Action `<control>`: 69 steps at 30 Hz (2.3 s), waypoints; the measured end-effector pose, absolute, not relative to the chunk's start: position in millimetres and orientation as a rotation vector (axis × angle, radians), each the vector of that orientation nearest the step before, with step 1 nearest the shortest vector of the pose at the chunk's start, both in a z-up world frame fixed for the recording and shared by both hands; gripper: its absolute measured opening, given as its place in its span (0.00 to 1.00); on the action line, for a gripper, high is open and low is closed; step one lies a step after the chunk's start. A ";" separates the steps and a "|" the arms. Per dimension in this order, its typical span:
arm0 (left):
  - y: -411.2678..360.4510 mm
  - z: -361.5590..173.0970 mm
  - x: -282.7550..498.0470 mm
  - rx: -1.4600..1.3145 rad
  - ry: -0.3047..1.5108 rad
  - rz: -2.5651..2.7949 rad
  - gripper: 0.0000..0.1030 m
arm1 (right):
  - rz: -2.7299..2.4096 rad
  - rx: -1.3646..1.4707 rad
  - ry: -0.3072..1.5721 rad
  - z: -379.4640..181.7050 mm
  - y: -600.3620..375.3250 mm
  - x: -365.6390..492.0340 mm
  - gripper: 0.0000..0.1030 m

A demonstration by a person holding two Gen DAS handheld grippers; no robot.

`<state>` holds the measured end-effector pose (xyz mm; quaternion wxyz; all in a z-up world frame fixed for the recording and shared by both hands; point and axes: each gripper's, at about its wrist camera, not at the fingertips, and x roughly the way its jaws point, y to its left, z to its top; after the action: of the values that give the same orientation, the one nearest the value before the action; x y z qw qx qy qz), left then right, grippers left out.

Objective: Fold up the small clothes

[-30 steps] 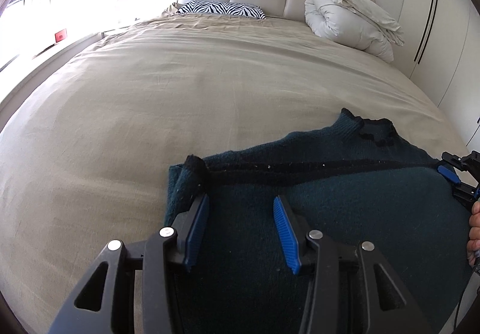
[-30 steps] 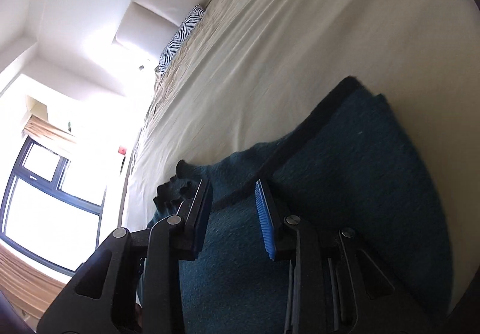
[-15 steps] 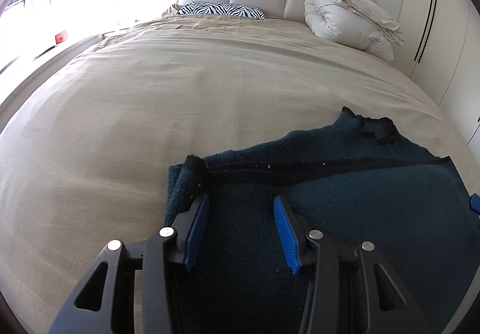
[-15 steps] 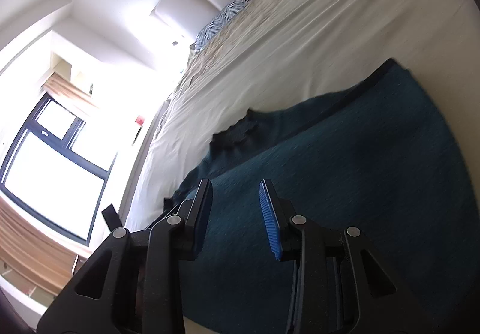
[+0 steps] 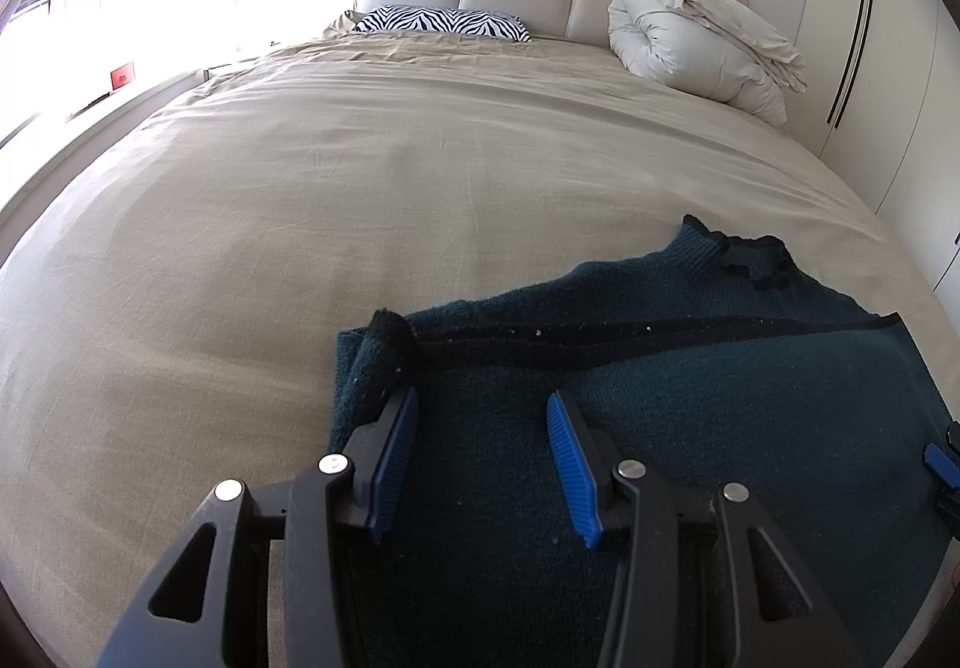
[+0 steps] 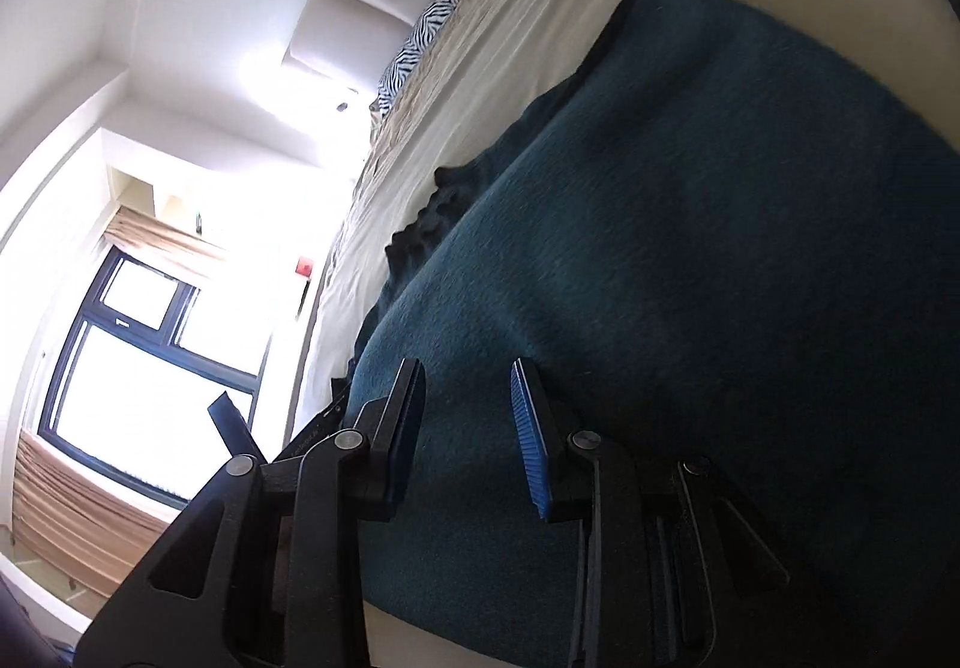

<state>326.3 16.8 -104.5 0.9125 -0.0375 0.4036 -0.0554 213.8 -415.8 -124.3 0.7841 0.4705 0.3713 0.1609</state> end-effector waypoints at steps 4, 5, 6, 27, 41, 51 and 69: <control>18.2 -101.8 323.7 -0.089 0.829 -0.119 0.46 | 0.146 1.097 0.724 -123.3 -476.4 177.3 0.26; 20.4 -98.6 321.3 -0.103 0.831 -0.124 0.46 | 0.103 1.111 0.709 -119.9 -484.2 168.1 0.27; 23.1 -94.2 316.9 -0.118 0.842 -0.123 0.46 | 0.054 1.101 0.701 -112.8 -488.7 158.4 0.29; 42.8 -87.5 173.8 -0.350 0.954 -0.211 0.38 | 0.107 1.234 0.728 -134.1 -473.2 83.6 0.30; 112.1 -58.5 123.1 -0.556 0.862 -0.098 0.72 | 0.141 1.046 0.634 -67.9 -483.2 -26.8 0.51; 106.0 -74.5 128.9 -0.650 0.923 -0.200 0.74 | 0.278 0.909 0.702 -42.2 -420.3 -3.1 0.51; 110.3 -102.2 205.9 -0.780 1.028 -0.307 0.73 | 0.362 0.909 0.769 -53.3 -391.0 15.0 0.51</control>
<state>205.9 110.3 -102.2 0.7880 -0.3620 0.4771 -0.1426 15.0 -391.0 -53.3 0.8124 0.4258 0.3603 0.1697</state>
